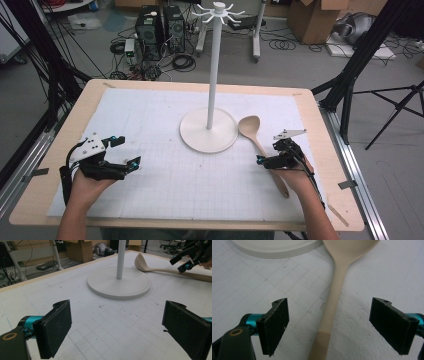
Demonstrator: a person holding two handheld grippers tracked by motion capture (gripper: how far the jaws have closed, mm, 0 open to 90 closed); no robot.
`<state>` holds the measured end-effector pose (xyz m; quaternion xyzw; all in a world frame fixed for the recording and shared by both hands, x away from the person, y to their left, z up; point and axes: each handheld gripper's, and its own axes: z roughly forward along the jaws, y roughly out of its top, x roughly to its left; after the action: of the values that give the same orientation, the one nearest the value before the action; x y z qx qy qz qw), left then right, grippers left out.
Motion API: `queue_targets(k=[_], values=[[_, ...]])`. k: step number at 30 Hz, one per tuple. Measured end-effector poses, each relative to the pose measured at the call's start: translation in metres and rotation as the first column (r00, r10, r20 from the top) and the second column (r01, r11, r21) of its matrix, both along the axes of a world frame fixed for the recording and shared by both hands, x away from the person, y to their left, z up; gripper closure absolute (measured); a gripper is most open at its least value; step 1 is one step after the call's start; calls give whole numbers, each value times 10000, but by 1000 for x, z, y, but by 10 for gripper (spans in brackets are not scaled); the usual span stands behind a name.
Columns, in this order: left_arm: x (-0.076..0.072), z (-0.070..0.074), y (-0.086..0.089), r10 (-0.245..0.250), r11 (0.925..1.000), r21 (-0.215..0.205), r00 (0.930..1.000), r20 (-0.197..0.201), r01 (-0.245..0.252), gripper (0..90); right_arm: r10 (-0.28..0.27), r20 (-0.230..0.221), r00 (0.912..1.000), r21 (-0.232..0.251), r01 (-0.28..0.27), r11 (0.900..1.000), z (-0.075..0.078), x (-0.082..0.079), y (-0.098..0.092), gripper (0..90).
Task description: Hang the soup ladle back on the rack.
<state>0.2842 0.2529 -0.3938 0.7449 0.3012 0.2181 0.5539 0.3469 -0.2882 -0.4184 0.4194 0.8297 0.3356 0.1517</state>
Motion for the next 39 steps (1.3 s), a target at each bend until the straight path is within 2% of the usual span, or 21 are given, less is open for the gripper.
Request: queue_targets(k=[39], values=[[1, -2, 1, 29, 10000, 69, 9999, -109, -28, 94, -52, -80, 10000, -101, 51, 9999, -2, 2, 1, 151]])
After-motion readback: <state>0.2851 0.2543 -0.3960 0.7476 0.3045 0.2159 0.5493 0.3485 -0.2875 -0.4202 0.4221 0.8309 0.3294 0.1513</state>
